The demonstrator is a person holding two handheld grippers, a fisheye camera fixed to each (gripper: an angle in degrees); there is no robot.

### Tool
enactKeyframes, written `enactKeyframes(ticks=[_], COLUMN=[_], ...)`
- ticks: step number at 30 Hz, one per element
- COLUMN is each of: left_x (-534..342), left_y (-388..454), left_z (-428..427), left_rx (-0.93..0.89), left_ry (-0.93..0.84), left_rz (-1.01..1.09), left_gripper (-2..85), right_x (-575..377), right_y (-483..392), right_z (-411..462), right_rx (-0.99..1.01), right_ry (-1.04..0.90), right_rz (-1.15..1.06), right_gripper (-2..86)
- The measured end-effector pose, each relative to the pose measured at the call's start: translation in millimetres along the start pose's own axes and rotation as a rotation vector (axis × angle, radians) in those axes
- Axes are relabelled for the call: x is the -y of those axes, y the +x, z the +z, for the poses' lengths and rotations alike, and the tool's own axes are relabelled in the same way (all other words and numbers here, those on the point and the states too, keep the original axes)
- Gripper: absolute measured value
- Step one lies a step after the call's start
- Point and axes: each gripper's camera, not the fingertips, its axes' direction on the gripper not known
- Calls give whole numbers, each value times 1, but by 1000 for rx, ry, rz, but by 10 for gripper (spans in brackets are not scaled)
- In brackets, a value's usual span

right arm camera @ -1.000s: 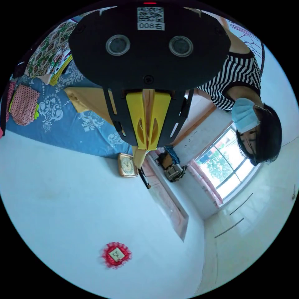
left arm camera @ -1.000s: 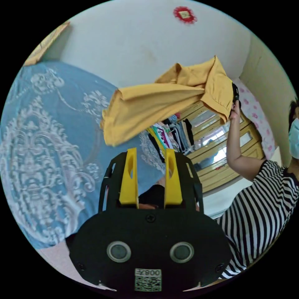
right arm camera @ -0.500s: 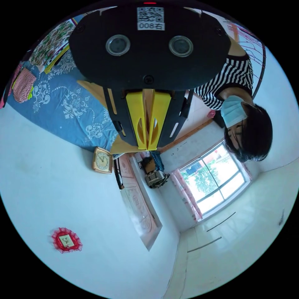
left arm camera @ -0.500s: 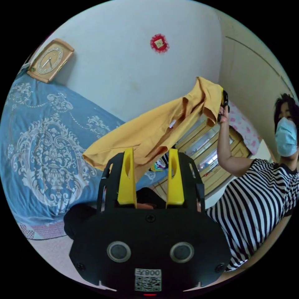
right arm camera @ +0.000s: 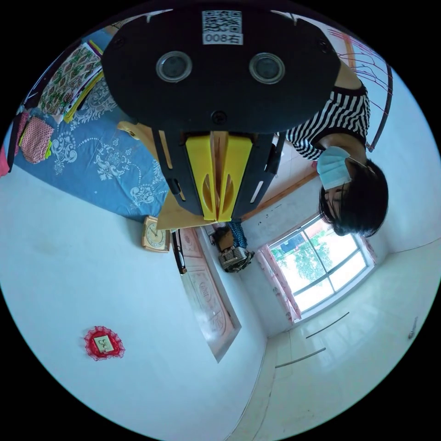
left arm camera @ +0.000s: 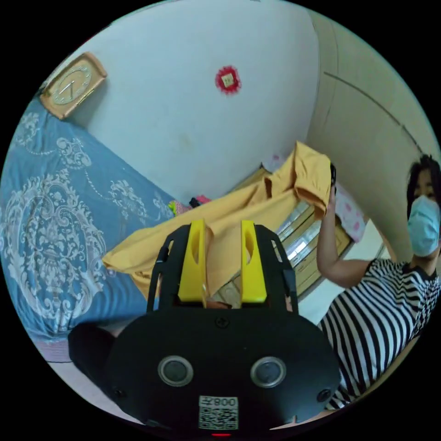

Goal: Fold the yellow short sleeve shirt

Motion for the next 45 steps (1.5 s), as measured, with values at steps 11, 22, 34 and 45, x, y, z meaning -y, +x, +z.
enactKeyframes(ticks=[11,22,34,45], left_x=[-55,-41,13,58], left_y=[99,189,307,542], left_z=[187,389,447,465], left_rx=[209,604,576,665], left_ry=[-268,-445,-248,71], left_rz=[46,305,284,570], left_gripper=[142,120,4,4], right_x=[-29,-64,-142,-246], right_y=[-31,-42,-29,-3], right_z=[-48,-84,-158,-198], right_rx=[-15,-45,-99,12], right_ry=[39,45,189,338], right_rz=[40,65,118,144], right_gripper=[2,3,2,2])
